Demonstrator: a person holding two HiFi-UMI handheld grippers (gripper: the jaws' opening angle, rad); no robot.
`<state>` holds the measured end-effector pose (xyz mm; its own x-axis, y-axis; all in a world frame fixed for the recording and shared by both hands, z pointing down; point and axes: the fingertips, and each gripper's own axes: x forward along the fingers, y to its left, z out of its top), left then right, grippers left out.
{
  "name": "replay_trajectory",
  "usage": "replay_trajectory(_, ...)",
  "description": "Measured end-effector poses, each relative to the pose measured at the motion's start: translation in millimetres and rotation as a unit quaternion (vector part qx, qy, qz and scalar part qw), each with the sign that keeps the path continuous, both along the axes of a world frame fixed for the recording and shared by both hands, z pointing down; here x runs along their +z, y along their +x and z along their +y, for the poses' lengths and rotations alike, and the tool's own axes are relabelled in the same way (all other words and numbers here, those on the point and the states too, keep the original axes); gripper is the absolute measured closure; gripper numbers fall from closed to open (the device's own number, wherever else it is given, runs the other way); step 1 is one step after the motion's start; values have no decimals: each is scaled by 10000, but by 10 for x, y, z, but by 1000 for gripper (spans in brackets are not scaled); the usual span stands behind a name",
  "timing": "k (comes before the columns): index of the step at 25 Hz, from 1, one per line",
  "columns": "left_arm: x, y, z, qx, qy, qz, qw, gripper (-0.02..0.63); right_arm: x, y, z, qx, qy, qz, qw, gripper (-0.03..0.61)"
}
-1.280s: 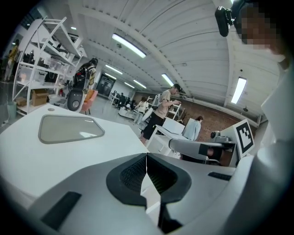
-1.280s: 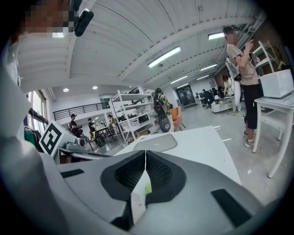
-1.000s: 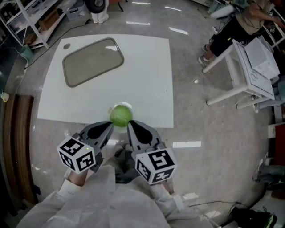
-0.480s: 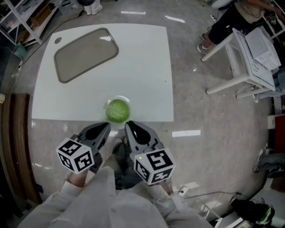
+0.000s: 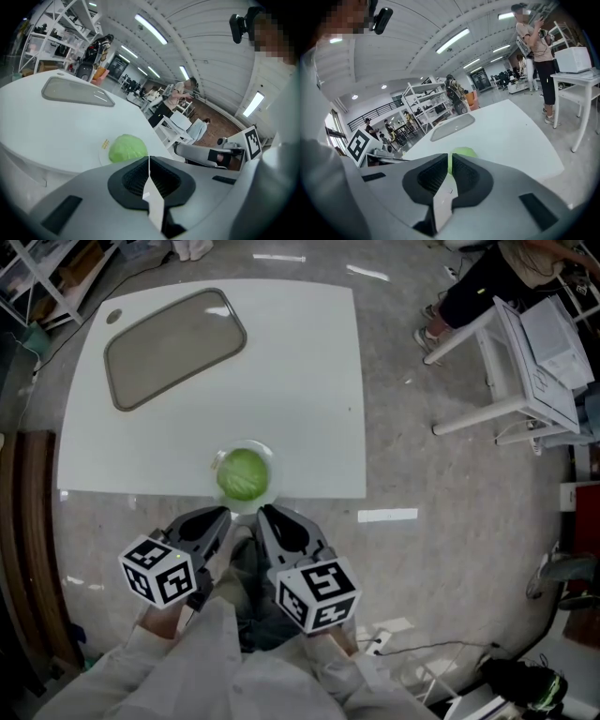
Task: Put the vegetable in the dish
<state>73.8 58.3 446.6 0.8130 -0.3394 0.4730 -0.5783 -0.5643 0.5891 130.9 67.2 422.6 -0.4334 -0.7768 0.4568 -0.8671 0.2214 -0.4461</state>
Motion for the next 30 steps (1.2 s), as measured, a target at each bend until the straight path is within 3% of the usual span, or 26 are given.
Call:
replay_trajectory(25,680,-127,95,-174,-542,-360,9977,601,757,15,186,166,-931,-281,9951,560)
replay_trajectory(30,747,-139,88,-193,-584,-408,9973,600,870,-13,192,159,-1137,-444,9924,495)
